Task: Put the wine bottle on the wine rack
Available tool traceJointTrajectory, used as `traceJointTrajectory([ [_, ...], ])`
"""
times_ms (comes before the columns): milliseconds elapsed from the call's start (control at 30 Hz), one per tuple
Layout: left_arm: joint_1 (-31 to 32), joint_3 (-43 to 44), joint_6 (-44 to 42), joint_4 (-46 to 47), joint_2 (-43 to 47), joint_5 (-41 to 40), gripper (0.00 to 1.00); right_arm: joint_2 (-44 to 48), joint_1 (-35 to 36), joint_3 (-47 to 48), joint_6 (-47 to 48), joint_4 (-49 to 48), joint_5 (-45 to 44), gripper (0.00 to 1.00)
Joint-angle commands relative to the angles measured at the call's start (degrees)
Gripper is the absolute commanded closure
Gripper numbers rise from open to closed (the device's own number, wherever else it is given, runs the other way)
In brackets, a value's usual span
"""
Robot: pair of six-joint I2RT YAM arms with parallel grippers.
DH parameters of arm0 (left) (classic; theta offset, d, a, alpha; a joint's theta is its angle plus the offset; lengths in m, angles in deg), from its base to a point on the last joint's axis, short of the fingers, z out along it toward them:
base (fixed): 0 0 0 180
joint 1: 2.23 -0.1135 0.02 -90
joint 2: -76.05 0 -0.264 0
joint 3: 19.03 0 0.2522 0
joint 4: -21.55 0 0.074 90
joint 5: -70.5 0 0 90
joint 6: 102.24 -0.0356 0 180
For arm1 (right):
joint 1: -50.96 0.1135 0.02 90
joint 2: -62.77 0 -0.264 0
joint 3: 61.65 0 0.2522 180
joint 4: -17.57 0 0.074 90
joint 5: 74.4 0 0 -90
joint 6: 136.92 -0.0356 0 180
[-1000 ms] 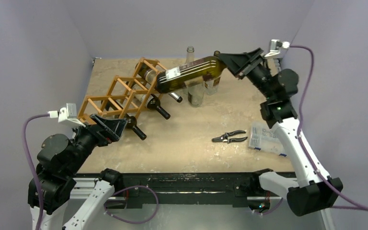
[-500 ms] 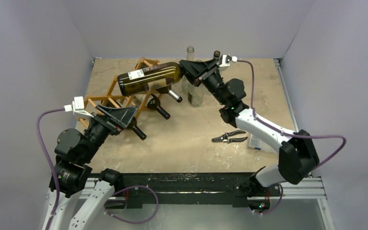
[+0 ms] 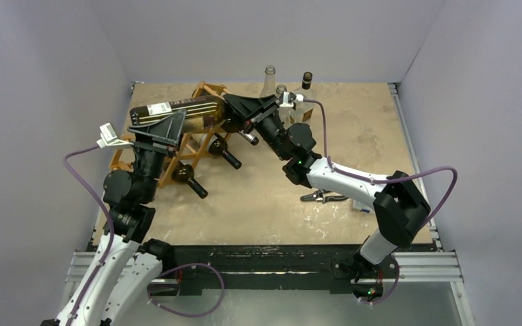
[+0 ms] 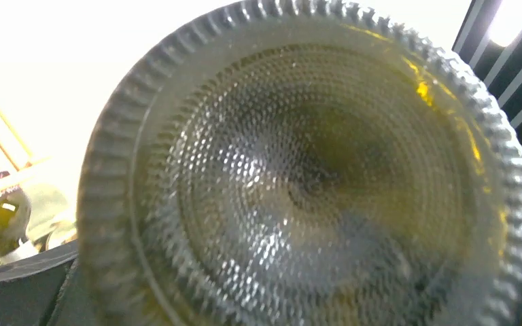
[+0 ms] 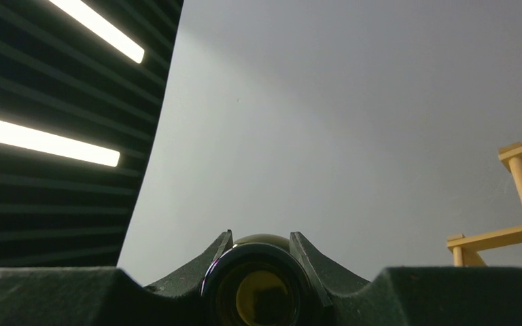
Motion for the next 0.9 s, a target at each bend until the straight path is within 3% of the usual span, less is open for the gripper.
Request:
traceJointTrajectory([
  [0,0.57,1.21,-0.31,10.57,-2.10,-6.16,0.00,0.97,1.68,5.69,-3.87,-9.48,-5.69,1.00],
  [267,1.62,0.42,0.73,13.69,-4.11,-10.43,0.05,0.30,4.58,5.56,-3.34,-8.41,-8.76,1.00],
  [367,1.81,0.22,0.94,14.68,-4.87,-10.94,0.15,-0.36,5.36,6.18,-3.25,-8.48,-8.82,1.00],
  [433,1.82,-0.06,0.91,14.94,-4.68,-11.36,0.26,-0.29,5.58,6.24,-2.70,-8.00,-8.56,1.00],
  [567,1.82,-0.41,-0.41,14.49,-3.33,-11.61,0.72,1.12,5.59,6.02,0.14,-4.12,-6.63,1.00],
  [633,1.82,-0.62,-0.29,13.44,-2.26,-11.94,0.94,2.26,5.58,5.40,2.03,-2.49,-4.51,0.86],
  [667,1.82,-0.68,0.10,12.31,-1.66,-12.19,1.00,3.04,5.61,4.28,3.09,-1.83,-3.63,0.78],
  [800,1.82,-0.77,1.89,7.44,1.22,-14.42,1.00,6.84,5.59,-0.33,6.97,0.76,-1.04,0.52],
  [867,1.82,-0.50,2.90,5.51,2.03,-15.18,1.00,8.31,5.59,-2.69,9.69,1.04,0.83,0.44],
])
